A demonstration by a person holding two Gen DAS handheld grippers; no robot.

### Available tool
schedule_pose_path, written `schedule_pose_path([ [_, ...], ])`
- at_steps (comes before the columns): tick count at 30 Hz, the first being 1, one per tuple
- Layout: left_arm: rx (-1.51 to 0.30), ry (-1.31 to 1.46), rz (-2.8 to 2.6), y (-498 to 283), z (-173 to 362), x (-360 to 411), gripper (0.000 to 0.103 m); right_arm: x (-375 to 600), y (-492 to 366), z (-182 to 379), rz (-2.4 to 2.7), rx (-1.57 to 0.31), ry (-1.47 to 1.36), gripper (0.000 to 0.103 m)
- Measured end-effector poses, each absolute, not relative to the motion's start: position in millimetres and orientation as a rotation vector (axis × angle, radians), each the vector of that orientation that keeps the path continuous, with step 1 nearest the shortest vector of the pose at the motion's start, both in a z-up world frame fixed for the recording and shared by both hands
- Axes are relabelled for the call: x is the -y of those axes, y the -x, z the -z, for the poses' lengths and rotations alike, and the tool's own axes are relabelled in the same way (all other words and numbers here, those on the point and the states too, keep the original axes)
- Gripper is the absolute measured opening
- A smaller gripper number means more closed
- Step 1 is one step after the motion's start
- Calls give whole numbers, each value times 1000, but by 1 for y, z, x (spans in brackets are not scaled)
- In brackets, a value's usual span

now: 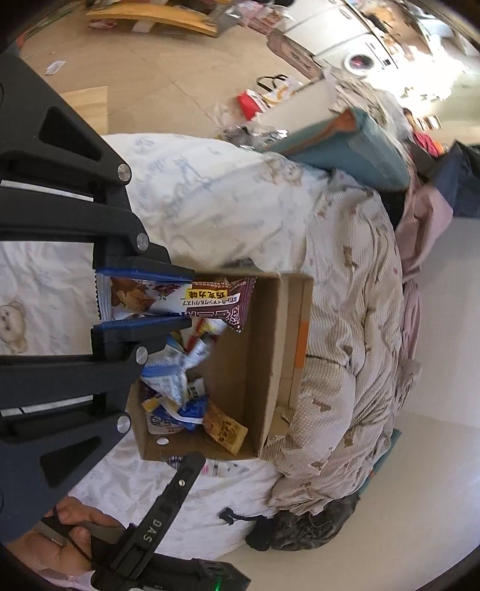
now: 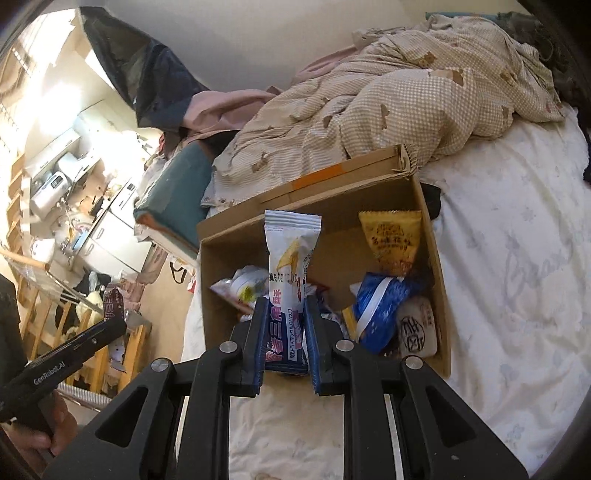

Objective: Organize snacks
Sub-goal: 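Carry both held bars over the box with both grippers, then open both grippers to drop the two bars into the box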

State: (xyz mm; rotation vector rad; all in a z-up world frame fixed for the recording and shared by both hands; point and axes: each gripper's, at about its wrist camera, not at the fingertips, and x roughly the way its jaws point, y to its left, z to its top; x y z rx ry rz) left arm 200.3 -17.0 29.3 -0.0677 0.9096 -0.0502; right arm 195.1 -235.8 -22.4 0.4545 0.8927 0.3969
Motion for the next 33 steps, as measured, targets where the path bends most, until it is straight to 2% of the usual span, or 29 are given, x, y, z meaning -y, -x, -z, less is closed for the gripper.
schedule_pose_path([
  [8,-919,-25,94,-248,-16,60,14,241,-225,35,-371,-941,-480,20],
  [16,-978,-1,108,-294,19,80,15,241,-237,58,-349,-1021,-527,20],
  [23,-1075,28,129,-315,48,84,15,245,-242,78,-324,-1087,-582,20],
  [33,-1072,8,112,-317,52,84,15,247,-244,76,-326,-1076,-596,23],
])
